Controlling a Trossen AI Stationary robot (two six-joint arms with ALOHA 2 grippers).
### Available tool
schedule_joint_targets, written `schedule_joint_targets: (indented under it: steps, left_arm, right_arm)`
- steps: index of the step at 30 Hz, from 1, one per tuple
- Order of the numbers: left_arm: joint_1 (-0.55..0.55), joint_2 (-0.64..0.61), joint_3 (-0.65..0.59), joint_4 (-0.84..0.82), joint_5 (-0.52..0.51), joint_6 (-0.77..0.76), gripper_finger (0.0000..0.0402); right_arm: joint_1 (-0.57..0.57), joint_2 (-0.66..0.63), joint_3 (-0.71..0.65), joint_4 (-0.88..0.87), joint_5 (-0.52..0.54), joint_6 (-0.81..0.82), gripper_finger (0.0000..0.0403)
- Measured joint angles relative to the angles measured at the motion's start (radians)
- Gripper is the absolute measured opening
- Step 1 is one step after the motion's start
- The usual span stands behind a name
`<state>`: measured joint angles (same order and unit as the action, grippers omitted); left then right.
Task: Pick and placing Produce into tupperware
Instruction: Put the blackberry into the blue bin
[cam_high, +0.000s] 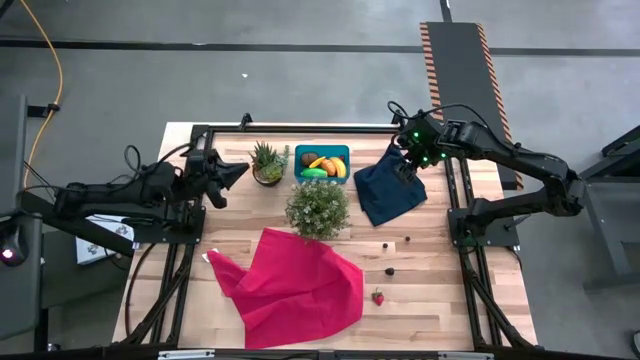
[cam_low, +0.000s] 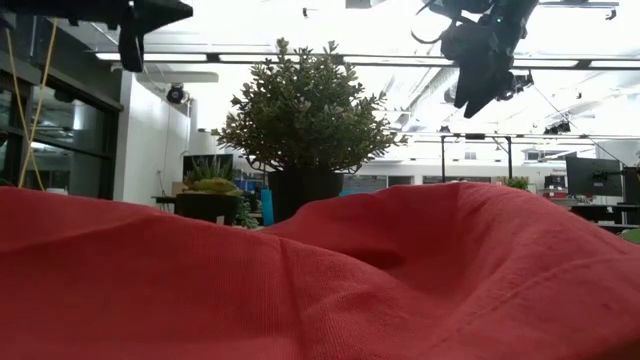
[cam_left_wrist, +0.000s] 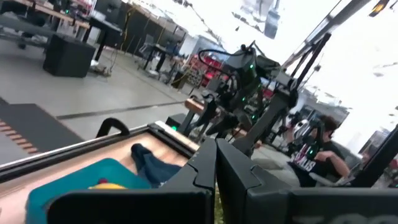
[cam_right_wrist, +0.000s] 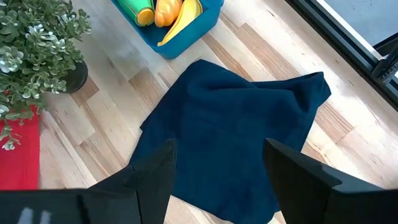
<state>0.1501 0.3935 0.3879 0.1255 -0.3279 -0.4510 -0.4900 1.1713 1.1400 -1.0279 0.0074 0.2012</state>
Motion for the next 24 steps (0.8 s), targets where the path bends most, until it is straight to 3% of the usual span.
schedule_joint_targets:
  steps: [6,15,24]
  left_arm:
    - [0.0,-0.006,-0.07,0.085,0.0,-0.012,0.0]
    - [0.0,-0.006,-0.09,0.075,0.033,-0.051,0.0]
    - [0.0,-0.062,-0.09,-0.091,0.073,-0.079,0.0]
  right_arm:
    - [0.0,0.0,0.0,0.0,0.0,0.0,0.0232]
    - [0.0,0.0,0.0,0.0,0.0,-0.018,0.0232]
    - [0.0,0.0,0.0,-0.001,0.0,-0.026,0.0232]
